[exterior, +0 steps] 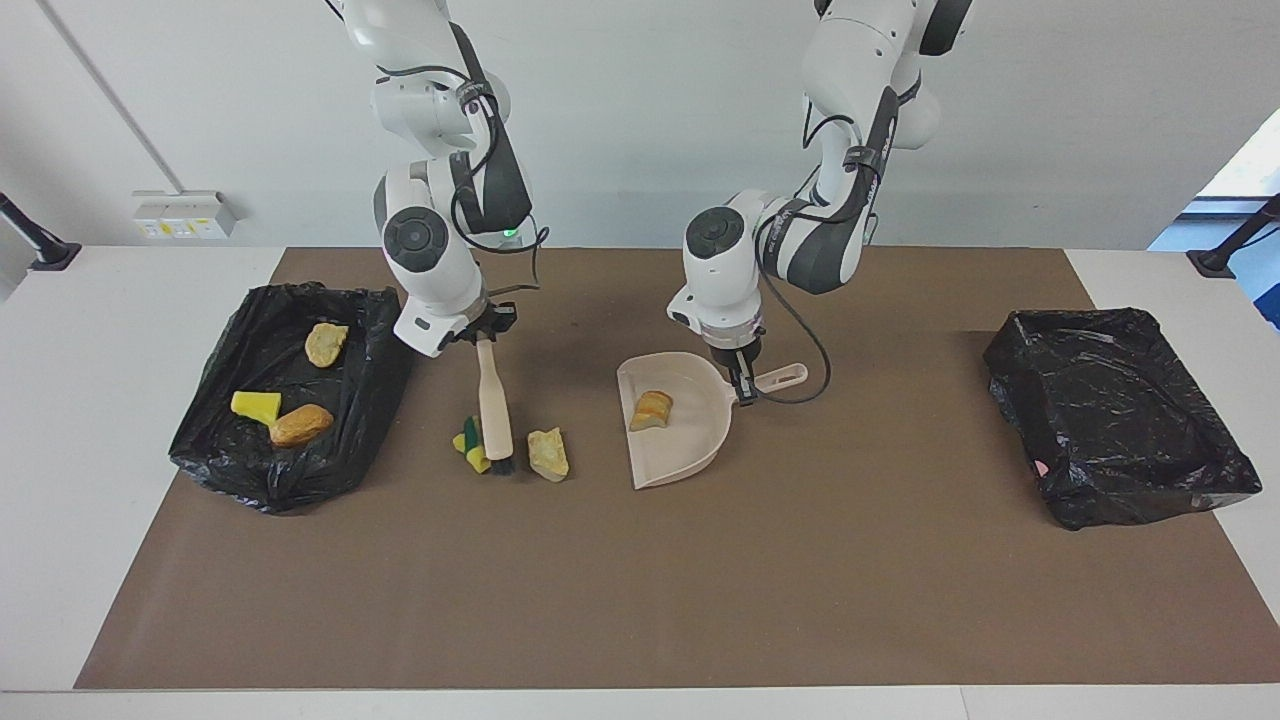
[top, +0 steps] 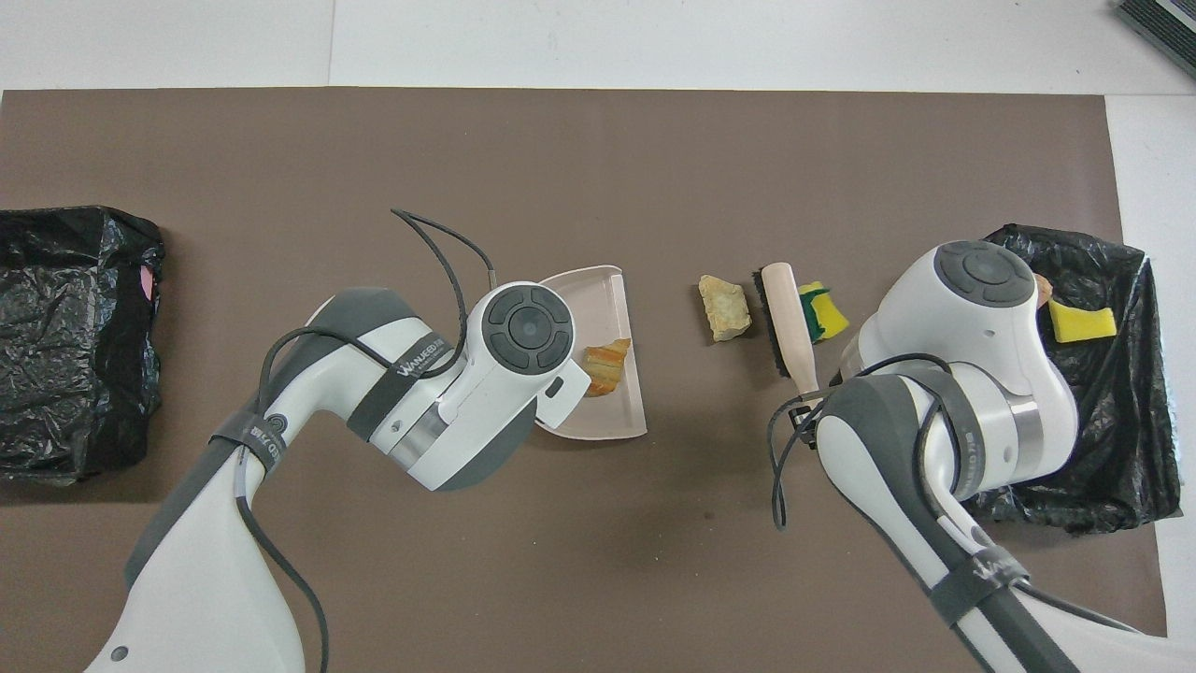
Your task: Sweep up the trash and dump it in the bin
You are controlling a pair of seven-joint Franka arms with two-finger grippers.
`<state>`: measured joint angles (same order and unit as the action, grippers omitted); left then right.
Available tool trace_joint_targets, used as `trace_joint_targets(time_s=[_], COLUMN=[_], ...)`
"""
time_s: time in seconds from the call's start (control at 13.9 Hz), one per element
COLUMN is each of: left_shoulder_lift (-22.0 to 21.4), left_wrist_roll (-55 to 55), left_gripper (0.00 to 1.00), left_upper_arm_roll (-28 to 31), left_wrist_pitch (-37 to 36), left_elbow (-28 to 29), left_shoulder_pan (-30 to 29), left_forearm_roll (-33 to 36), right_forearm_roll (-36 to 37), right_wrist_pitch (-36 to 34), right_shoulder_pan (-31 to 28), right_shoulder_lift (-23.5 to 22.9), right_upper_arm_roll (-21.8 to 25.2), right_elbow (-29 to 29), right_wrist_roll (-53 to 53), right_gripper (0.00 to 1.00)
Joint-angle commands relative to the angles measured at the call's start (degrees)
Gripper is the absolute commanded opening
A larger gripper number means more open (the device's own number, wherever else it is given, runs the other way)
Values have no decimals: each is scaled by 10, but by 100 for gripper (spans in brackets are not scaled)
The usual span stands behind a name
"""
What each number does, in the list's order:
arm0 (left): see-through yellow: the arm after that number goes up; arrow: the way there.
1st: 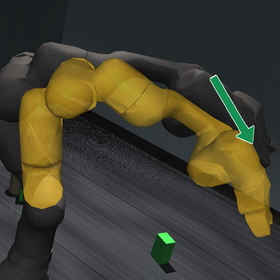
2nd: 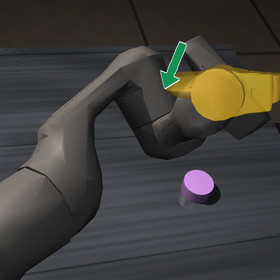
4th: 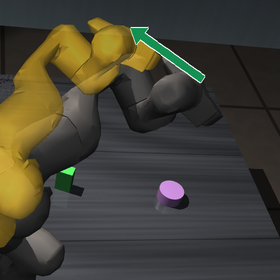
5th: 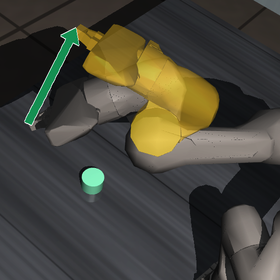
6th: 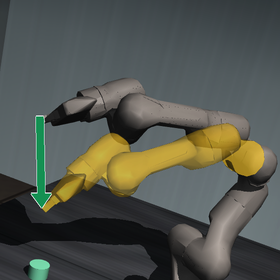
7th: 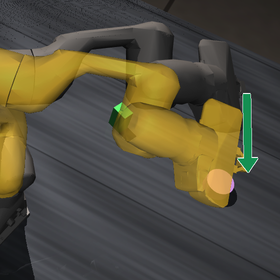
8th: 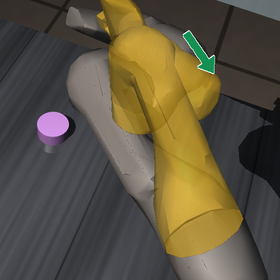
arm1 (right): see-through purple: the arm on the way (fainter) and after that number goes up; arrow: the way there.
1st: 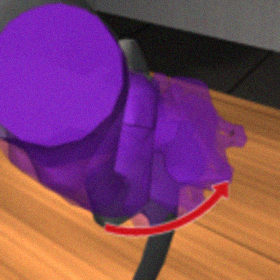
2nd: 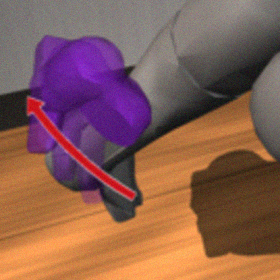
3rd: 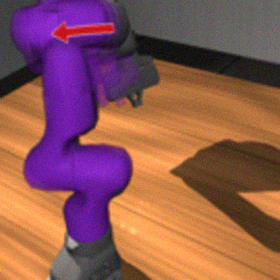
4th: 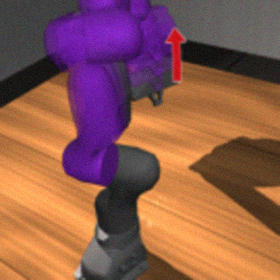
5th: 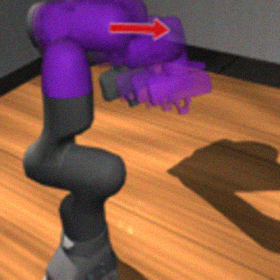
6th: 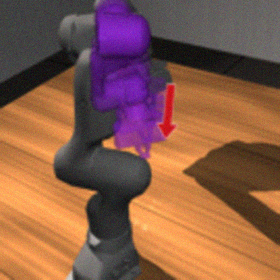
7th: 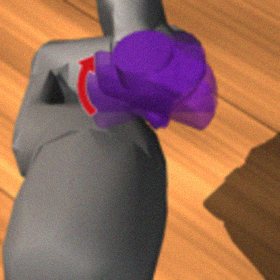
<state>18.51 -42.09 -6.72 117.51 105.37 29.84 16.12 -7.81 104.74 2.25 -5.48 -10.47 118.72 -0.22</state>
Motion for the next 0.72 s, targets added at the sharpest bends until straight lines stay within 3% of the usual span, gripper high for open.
trace_joint_targets(time_s=[0.0,0.14,0.65], left_shoulder_lift=[-17,-17,-17], left_wrist_roll=[7,7,7], left_gripper=[0,0,0], left_upper_arm_roll=[4,4,4], left_wrist_pitch=[18,18,18], left_elbow=[31,31,31], left_shoulder_pan=[1,1,1], left_forearm_roll=[8,8,8], right_forearm_roll=[-83,-146,-183], right_wrist_pitch=[-1,-25,-197], right_shoulder_pan=[16,23,-4], right_shoulder_lift=[0,-1,-22], right_upper_arm_roll=[-3,-3,2], right_elbow=[2,-10,-182], right_wrist_roll=[12,28,66], right_gripper=[0,0,0])
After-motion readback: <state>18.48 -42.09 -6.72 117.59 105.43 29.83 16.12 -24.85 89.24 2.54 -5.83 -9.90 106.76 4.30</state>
